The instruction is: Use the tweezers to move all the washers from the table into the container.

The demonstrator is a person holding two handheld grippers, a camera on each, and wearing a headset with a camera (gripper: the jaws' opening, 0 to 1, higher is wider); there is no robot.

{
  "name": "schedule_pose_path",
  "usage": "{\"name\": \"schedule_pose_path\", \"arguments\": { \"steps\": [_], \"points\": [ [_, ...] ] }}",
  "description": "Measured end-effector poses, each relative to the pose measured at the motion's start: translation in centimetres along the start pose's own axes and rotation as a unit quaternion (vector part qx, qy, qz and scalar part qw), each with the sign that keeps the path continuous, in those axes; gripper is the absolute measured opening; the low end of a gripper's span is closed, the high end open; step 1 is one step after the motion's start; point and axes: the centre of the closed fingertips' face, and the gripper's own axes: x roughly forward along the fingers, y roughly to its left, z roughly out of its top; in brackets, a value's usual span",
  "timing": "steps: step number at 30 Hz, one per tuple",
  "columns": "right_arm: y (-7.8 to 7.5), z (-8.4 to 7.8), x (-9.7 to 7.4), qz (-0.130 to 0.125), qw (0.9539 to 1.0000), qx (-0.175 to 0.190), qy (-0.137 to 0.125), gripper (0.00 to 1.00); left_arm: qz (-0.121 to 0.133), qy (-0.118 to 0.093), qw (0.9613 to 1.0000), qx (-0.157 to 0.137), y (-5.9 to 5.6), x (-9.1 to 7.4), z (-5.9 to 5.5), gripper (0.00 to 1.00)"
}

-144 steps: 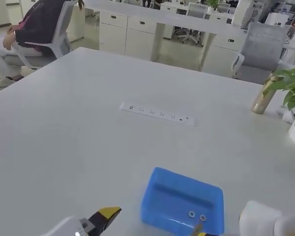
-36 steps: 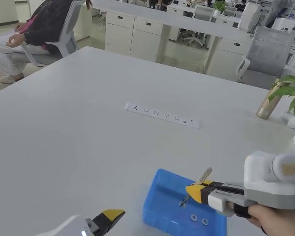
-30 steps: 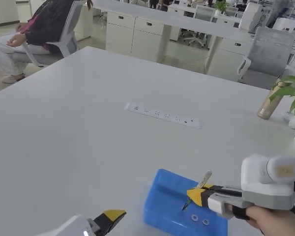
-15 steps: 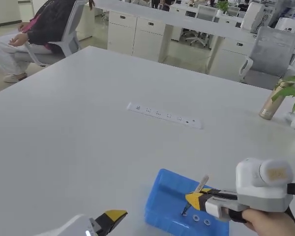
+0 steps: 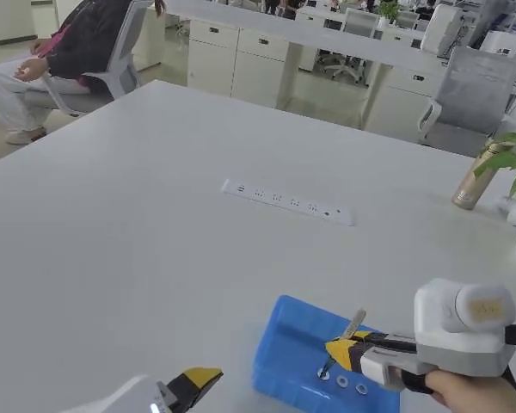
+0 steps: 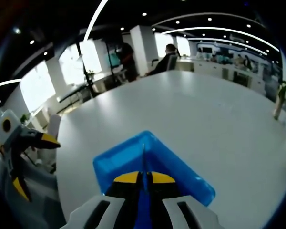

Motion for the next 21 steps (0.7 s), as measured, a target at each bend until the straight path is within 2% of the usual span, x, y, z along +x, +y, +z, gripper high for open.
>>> {"name": "schedule_pose_path", "arguments": {
  "steps": [4,12,17,21],
  "points": [
    [0.4,0.6,-0.6,0.001,0.9999,-0.012,-0.008,0.03,-0.001,0.001,1.0000,0.001,0.0,0.0,0.0,0.79],
    [2.3,1.7,-2.5,0.009,0.9991,-0.032,-0.026,0.03,-0.002,0.005,1.0000,0.000,0.0,0.0,-0.2,0.79],
    [3.5,2.5,-3.7,0.019,0.9977,-0.057,-0.032,0.03,-0.006,0.009,0.9999,0.003,-0.2,0.1,-0.3,0.79],
    [4.7,3.1,-4.6,0.028,0.9970,-0.054,-0.047,0.03,-0.008,0.011,0.9999,0.003,-0.3,0.1,-0.4,0.78]
  ]
}}
